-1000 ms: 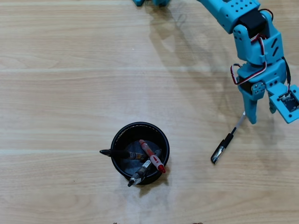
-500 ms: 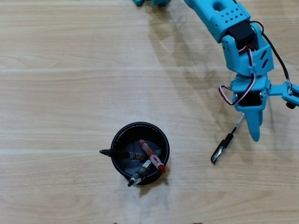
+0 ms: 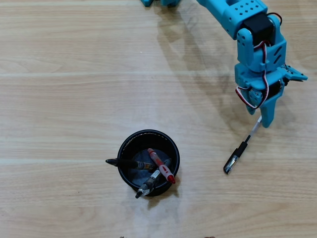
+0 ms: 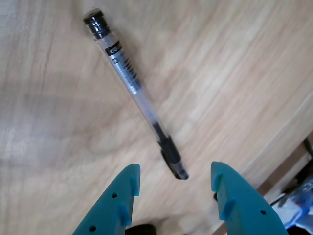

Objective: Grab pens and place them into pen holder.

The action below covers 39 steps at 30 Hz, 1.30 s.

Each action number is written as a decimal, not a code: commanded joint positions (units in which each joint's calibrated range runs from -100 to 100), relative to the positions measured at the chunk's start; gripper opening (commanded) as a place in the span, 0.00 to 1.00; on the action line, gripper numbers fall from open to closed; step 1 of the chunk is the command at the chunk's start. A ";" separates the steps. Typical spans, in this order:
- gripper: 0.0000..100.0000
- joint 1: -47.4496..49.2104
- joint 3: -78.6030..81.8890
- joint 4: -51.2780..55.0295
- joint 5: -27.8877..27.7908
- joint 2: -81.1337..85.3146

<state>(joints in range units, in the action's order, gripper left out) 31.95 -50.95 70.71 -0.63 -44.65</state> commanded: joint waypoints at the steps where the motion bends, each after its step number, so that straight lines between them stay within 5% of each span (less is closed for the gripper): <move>1: 0.17 -0.58 -2.15 0.58 -0.89 0.27; 12: 0.17 0.14 -3.33 0.23 -6.95 -7.76; 39: 0.17 2.16 -14.28 -1.31 -9.25 -12.33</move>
<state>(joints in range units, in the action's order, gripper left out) 35.16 -63.35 70.54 -9.49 -56.67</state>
